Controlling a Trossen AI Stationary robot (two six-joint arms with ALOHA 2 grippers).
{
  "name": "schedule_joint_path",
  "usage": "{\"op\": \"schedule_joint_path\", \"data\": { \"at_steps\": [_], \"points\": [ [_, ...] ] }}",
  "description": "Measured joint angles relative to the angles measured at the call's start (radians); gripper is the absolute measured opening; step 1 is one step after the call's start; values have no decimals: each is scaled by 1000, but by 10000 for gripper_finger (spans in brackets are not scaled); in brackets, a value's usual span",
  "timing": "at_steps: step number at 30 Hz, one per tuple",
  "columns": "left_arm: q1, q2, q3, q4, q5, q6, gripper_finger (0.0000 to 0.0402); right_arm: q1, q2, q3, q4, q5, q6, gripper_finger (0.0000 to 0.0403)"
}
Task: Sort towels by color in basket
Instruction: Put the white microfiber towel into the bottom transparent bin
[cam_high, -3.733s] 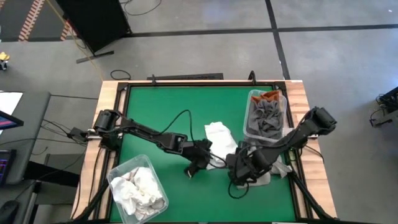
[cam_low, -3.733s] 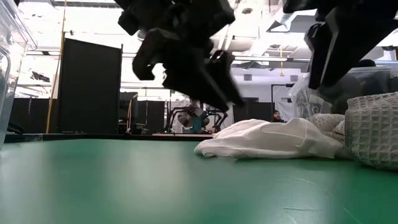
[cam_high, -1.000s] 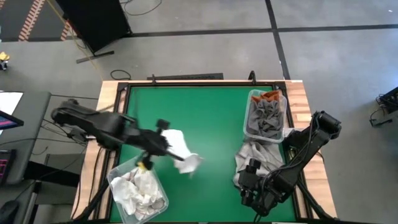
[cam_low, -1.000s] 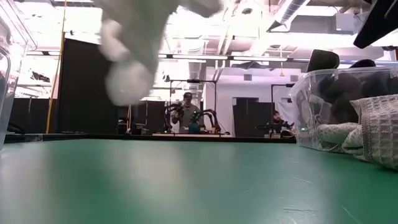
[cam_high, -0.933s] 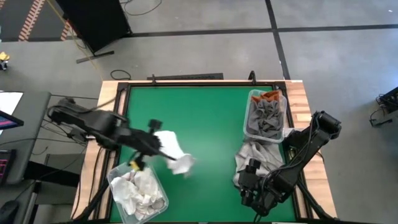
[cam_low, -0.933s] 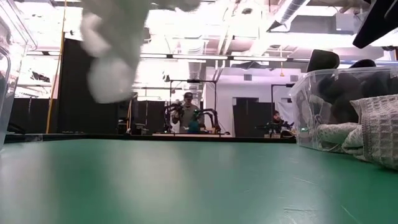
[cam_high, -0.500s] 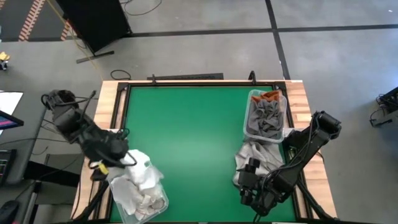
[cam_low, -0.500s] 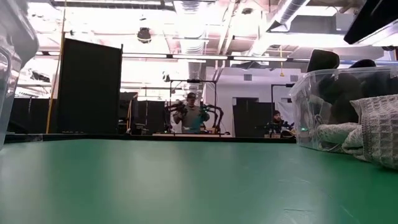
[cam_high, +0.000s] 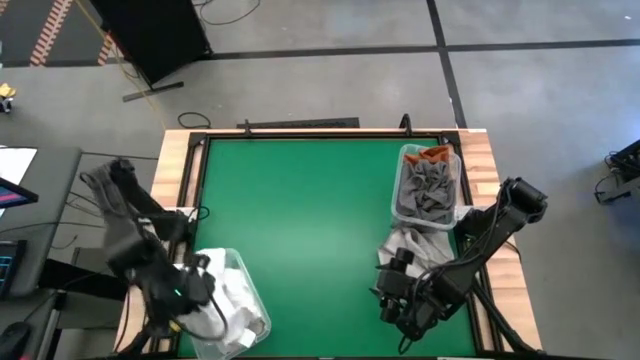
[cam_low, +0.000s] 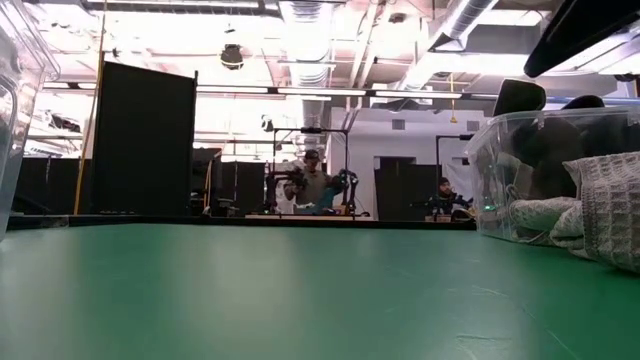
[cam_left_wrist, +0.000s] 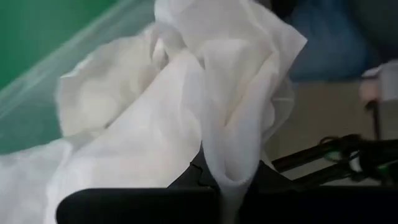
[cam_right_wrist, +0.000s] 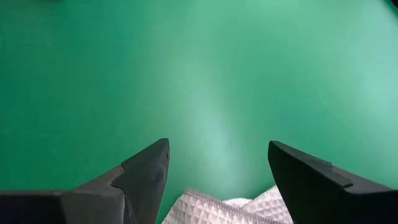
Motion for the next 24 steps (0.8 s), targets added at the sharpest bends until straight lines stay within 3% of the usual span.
{"op": "schedule_joint_path", "data": {
  "at_steps": [6,11,17,24],
  "points": [
    [43,145,-2,19,74,111,3,-6,0,0,44,0,-46,304],
    [98,193,-61,13,93,164,3,-6,0,0,52,0,-58,304],
    [158,192,-215,92,92,178,5,-1,0,0,81,0,-96,304],
    [181,186,-424,331,146,154,9,11,0,0,111,-1,-128,304]
  ]
}}
